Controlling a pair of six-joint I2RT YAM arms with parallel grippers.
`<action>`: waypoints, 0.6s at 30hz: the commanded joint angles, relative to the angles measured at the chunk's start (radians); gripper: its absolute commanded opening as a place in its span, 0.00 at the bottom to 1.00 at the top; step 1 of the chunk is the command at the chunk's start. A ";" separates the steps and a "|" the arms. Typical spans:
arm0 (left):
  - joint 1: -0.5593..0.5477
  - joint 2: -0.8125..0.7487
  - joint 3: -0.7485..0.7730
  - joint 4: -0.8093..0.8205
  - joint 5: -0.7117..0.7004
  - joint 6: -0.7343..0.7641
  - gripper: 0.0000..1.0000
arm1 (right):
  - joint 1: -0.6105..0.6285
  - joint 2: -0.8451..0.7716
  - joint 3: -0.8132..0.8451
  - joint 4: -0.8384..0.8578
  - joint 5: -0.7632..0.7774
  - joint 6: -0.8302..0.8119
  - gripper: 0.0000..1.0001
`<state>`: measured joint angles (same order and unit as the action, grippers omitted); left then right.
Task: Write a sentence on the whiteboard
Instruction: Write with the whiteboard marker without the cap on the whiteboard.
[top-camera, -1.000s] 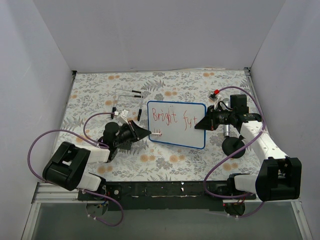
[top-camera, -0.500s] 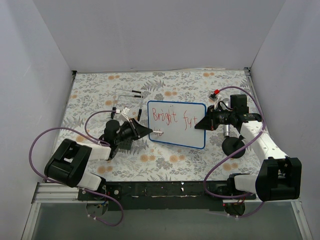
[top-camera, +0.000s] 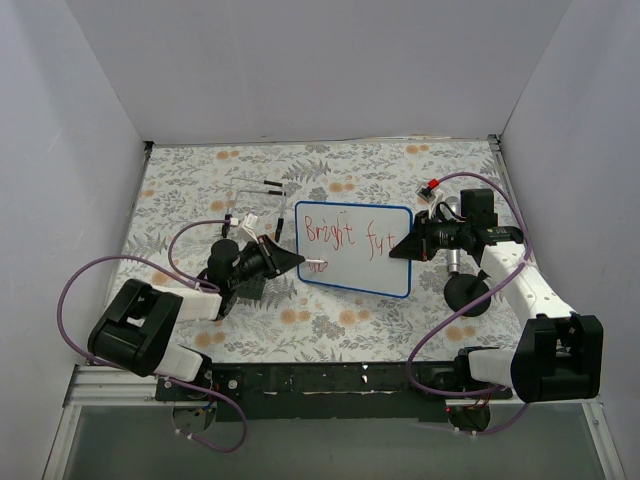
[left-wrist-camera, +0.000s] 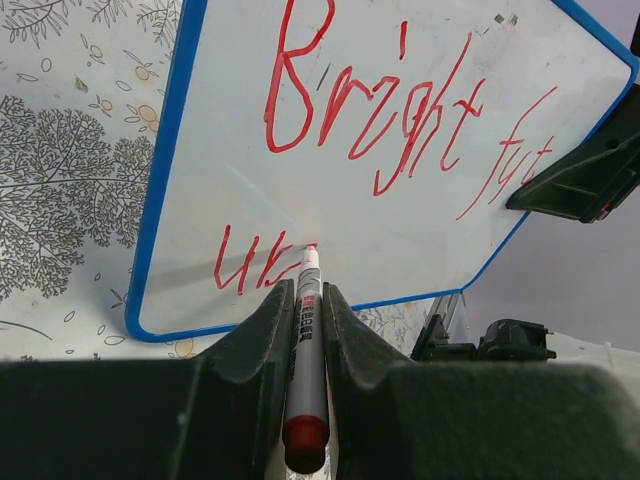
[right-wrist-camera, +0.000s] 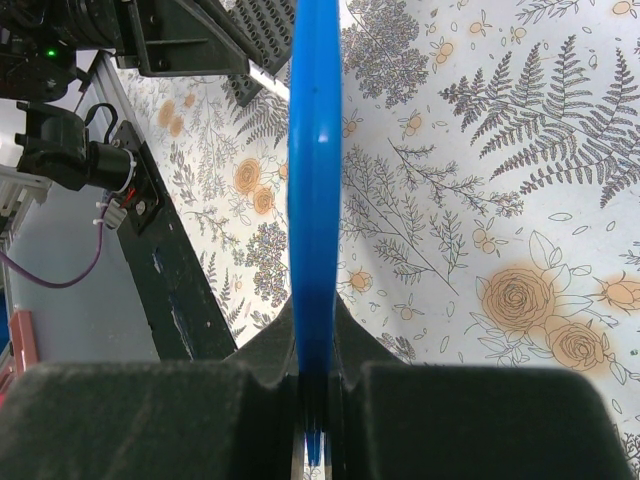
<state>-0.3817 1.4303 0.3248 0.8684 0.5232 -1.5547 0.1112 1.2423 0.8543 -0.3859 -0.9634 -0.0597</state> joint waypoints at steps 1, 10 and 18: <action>0.004 -0.037 -0.024 -0.039 -0.075 0.033 0.00 | -0.001 -0.032 0.003 0.025 -0.041 -0.014 0.01; 0.007 -0.041 -0.043 -0.075 -0.077 0.059 0.00 | -0.002 -0.035 0.005 0.025 -0.043 -0.012 0.01; 0.007 -0.015 -0.038 -0.103 -0.036 0.081 0.00 | -0.002 -0.030 0.005 0.025 -0.044 -0.014 0.01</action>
<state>-0.3813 1.4094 0.2958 0.8093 0.4984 -1.5173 0.1047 1.2423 0.8543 -0.3851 -0.9630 -0.0593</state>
